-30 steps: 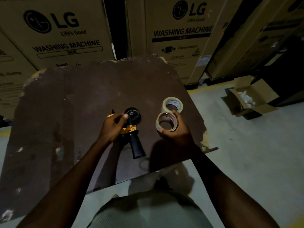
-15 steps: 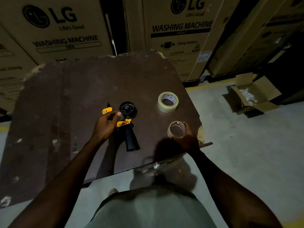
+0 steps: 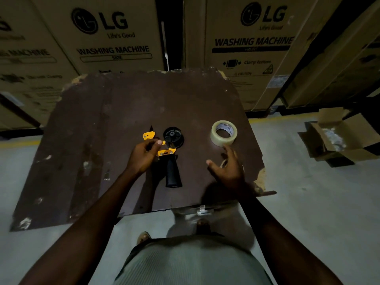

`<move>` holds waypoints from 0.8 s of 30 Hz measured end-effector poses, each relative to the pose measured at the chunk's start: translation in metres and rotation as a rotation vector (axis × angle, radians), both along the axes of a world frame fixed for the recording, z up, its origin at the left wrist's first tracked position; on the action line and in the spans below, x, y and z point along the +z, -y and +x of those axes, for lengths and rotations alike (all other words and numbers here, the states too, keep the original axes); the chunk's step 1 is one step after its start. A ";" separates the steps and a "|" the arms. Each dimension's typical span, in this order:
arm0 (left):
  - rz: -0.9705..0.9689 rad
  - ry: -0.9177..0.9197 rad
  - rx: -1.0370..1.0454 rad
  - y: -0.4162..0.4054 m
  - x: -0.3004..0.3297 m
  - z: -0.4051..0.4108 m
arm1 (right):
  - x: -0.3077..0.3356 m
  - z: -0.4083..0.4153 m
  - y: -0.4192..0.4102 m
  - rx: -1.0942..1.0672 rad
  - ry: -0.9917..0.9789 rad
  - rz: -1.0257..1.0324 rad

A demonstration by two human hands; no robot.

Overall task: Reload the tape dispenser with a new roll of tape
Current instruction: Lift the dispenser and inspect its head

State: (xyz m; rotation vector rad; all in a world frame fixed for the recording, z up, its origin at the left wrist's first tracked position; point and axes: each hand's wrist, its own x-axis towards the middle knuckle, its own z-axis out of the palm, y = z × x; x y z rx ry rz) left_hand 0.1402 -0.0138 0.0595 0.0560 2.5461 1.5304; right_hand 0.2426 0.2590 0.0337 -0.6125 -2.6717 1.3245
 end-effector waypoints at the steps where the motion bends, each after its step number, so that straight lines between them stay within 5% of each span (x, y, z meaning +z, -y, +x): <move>1: -0.007 0.007 0.007 0.001 -0.001 0.001 | 0.000 -0.005 0.006 0.016 0.001 -0.030; 21: -0.027 0.113 0.165 0.044 -0.016 0.021 | -0.035 -0.070 0.115 0.198 0.479 -0.350; 24: -0.040 0.129 0.185 0.052 -0.018 0.022 | -0.033 -0.075 0.128 0.154 0.499 -0.566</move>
